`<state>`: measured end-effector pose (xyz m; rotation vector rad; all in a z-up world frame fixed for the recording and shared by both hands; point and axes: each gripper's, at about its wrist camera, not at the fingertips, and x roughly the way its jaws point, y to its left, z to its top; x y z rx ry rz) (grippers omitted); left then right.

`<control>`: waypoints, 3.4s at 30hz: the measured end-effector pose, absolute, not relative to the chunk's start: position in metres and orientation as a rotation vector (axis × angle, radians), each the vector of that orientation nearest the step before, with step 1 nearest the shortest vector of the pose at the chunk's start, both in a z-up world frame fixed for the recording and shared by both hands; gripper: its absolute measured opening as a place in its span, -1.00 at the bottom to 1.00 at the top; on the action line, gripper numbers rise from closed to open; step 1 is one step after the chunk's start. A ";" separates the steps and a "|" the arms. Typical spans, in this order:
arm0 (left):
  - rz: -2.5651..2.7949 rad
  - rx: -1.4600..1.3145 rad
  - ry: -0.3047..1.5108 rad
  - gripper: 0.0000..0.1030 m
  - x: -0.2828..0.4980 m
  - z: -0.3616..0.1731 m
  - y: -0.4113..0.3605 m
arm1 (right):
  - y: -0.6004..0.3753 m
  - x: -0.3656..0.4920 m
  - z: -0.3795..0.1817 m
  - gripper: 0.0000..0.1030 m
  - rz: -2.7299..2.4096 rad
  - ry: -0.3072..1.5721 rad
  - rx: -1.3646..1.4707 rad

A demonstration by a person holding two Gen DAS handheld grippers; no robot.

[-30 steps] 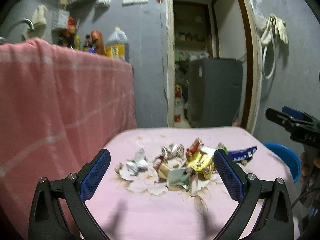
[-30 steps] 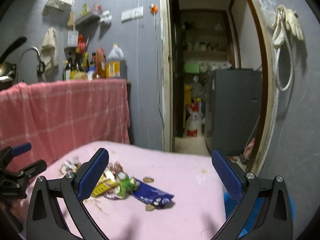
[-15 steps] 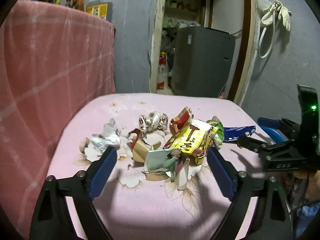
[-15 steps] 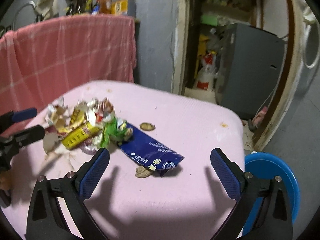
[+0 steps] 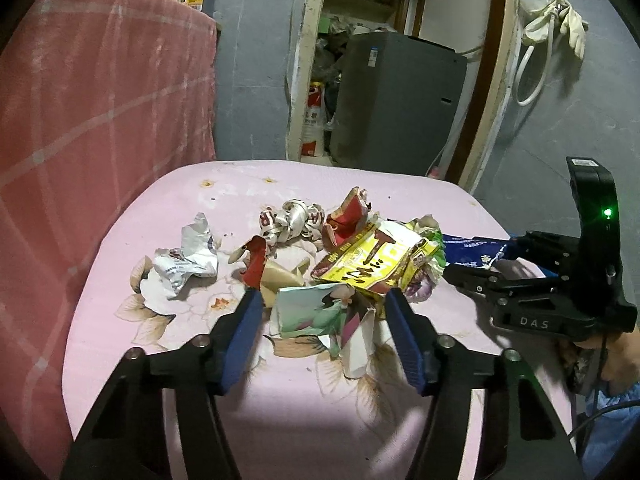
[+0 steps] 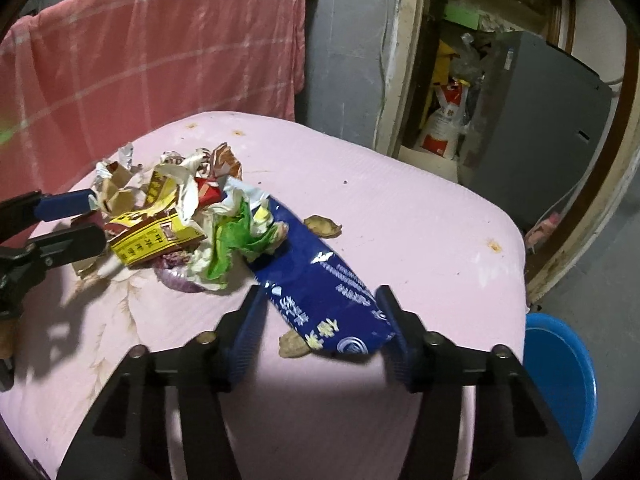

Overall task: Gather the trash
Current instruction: 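Move the right tool toward the blue wrapper and open its fingers, then close the right gripper on the blue wrapper and lift it, then carry the blue wrapper over the blue basin and open the right gripper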

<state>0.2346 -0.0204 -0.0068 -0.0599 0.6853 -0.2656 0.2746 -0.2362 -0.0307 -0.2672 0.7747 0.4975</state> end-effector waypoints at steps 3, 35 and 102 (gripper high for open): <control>-0.272 -0.062 0.693 -0.09 0.233 -0.007 -0.021 | -0.239 0.272 -0.031 -0.15 0.496 0.768 -0.253; -0.287 -0.091 0.665 -0.82 0.191 0.001 -0.032 | -0.261 0.197 -0.025 -0.87 0.388 0.545 -0.106; -0.603 -0.008 0.302 -0.95 0.215 0.089 -0.199 | -0.394 0.168 0.045 -0.18 0.021 0.099 0.093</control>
